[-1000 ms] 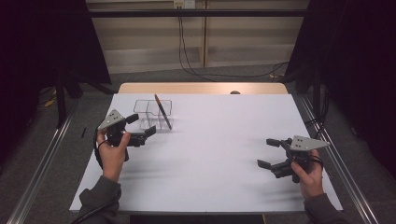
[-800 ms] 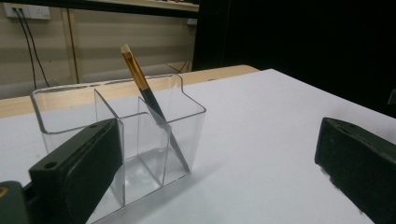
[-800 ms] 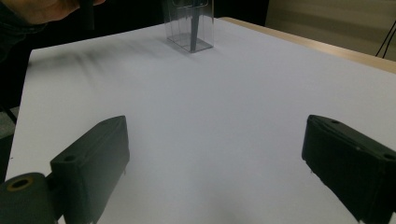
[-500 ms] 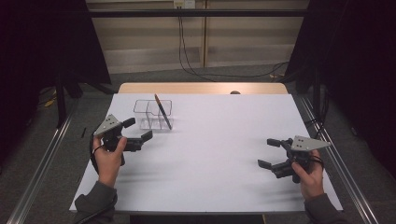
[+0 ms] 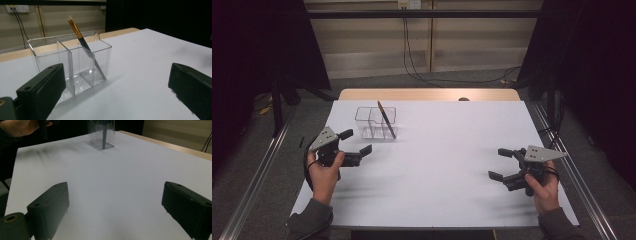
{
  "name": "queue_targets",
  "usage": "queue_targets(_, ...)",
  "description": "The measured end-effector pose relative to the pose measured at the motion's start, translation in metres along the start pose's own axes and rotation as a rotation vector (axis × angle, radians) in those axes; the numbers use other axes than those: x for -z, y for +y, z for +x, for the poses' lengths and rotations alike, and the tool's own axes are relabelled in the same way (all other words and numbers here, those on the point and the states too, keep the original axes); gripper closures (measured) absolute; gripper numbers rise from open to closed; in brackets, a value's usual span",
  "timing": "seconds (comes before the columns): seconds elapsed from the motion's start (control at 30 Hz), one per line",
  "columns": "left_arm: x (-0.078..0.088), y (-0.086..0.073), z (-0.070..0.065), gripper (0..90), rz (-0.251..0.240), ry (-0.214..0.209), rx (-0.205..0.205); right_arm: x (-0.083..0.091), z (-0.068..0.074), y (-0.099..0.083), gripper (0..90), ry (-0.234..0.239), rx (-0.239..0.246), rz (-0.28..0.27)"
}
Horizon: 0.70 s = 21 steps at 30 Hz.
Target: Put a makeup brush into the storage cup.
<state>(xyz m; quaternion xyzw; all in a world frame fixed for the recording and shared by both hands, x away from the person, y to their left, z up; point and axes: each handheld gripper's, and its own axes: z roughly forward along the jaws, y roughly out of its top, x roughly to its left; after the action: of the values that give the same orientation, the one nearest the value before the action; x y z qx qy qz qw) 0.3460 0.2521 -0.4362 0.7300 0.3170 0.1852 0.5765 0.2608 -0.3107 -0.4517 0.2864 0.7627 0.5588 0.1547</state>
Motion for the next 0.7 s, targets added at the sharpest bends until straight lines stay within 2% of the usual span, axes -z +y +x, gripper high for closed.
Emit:
queue_targets(0.13, 0.004, -0.001, 0.000, 1.1, 0.007, 0.015, -0.016, 0.000, 0.000, 0.000, 7.2, 0.004, 0.000, -0.002)
queue_targets(0.2, 0.005, -0.002, 0.001, 1.1, 0.002, -0.005, -0.012, 0.000, 0.000, 0.000, 7.2, -0.001, 0.000, -0.003)
queue_targets(0.27, 0.007, -0.002, 0.000, 1.0, 0.008, 0.016, -0.015, 0.001, 0.000, 0.000, 7.2, -0.001, -0.002, -0.004)
queue_targets(0.4, 0.010, -0.003, 0.000, 1.1, 0.011, 0.009, -0.024, 0.001, 0.000, 0.000, 7.2, 0.000, -0.003, -0.007)
queue_targets(0.7, 0.015, -0.007, 0.001, 1.0, 0.005, 0.006, -0.008, 0.002, 0.000, 0.000, 7.2, -0.001, 0.000, -0.009)
